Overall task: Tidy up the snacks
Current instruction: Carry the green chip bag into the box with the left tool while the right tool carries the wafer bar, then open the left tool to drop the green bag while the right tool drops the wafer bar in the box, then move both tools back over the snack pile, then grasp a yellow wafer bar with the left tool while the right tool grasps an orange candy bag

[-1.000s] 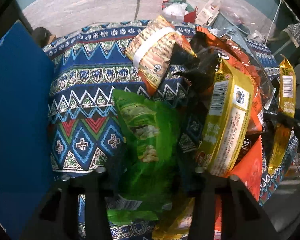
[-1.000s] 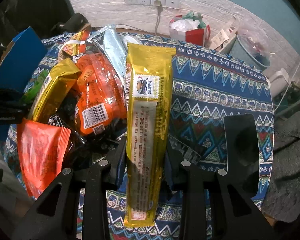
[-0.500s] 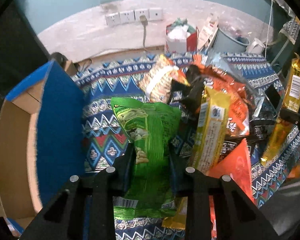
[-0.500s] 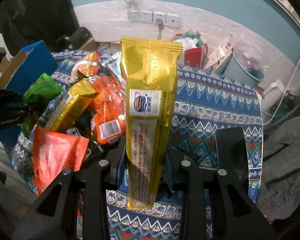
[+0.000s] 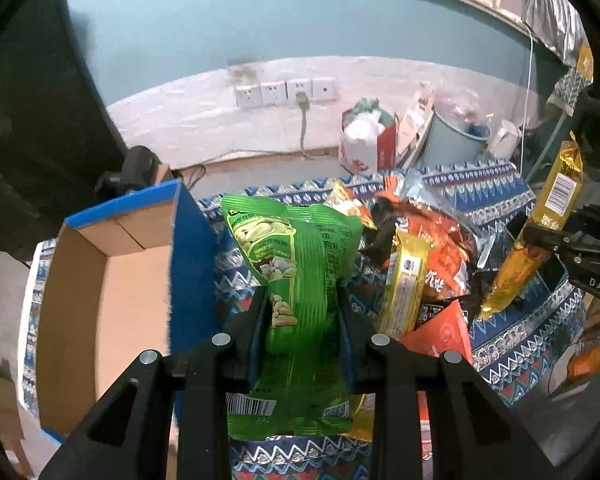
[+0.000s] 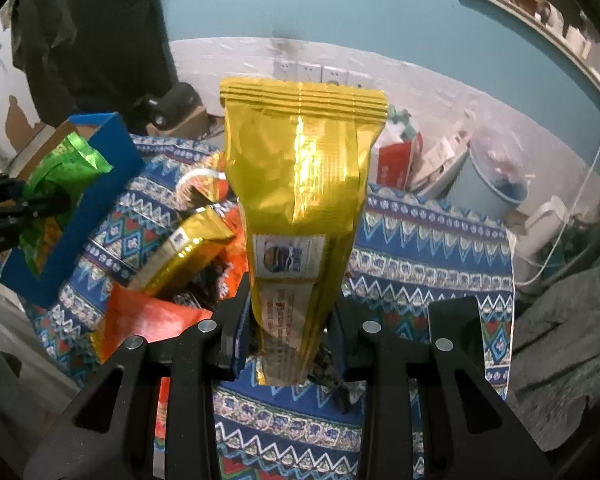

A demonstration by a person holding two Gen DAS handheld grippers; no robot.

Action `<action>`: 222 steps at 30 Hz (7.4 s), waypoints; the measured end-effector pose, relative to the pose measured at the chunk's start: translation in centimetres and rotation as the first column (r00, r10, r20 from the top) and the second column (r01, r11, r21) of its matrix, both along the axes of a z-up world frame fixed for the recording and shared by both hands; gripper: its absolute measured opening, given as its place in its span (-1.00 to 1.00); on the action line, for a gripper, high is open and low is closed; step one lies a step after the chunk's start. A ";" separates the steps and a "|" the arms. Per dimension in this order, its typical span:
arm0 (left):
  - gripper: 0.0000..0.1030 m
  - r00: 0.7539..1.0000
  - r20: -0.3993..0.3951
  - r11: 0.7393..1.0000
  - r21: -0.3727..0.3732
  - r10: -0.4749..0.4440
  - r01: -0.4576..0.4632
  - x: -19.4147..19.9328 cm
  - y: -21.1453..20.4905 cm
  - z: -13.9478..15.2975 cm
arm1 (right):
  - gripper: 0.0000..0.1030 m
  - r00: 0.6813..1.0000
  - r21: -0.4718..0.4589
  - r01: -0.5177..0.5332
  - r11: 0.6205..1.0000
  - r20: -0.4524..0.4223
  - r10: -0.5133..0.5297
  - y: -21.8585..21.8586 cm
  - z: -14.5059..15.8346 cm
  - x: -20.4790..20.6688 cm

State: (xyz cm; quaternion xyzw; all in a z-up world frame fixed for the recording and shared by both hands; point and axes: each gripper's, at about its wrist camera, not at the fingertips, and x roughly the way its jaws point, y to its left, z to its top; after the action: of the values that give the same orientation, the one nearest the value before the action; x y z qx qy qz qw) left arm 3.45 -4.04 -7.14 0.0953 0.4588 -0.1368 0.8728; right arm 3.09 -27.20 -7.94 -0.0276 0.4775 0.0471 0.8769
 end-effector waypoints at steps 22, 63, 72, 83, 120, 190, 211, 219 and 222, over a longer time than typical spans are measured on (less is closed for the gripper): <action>-0.40 0.983 0.131 0.991 -0.052 0.132 -0.126 -1.4 7.6 4.1 | -0.42 0.971 0.060 -0.168 0.984 0.183 0.154 9.1 8.6 3.0; -0.15 0.883 -0.046 0.882 -0.046 0.467 -0.469 0.5 24.0 -4.2 | -0.42 0.882 0.201 -0.458 0.866 -0.021 0.471 30.3 3.7 8.4; -0.05 0.867 -0.016 0.866 -0.053 0.497 -0.497 -0.9 25.2 -2.9 | -0.41 0.849 0.203 -0.476 0.856 -0.148 0.507 32.5 1.1 9.0; -0.05 0.865 -0.008 0.863 -0.071 0.501 -0.500 -1.6 26.4 -2.6 | -0.37 0.841 0.186 -0.464 0.866 -0.214 0.496 35.6 -1.4 11.0; 0.53 0.966 0.067 0.968 -0.019 0.251 -0.250 -0.7 13.3 0.0 | 0.55 0.971 0.040 -0.218 0.975 -0.091 0.221 19.5 2.2 8.1; 0.59 0.953 -0.269 0.989 0.020 -0.139 0.150 1.7 -6.7 -11.5 | -0.49 0.950 0.095 0.054 0.994 -0.311 -0.022 4.9 -8.5 -2.5; -0.36 0.945 -0.260 0.976 0.039 -0.196 0.214 1.1 -8.5 -13.3 | -0.52 0.977 0.093 0.057 0.994 -0.212 -0.036 3.3 -6.6 -1.0; -0.37 0.968 -0.204 0.985 0.066 -0.146 0.162 0.5 -6.2 -11.2 | -0.58 0.984 0.091 0.038 0.995 -0.178 -0.021 3.9 -5.5 -0.6; -0.37 0.976 -0.182 0.988 0.067 -0.123 0.137 0.1 -5.3 -9.9 | -0.58 0.987 0.089 0.028 0.996 -0.161 -0.013 4.3 -5.0 -0.4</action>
State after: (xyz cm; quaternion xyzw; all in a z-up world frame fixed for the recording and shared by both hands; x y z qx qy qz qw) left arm 3.58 -9.29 -17.01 0.1470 0.5323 -0.1832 0.8133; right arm 2.67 -22.89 -12.98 0.0212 0.5442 0.0618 0.8364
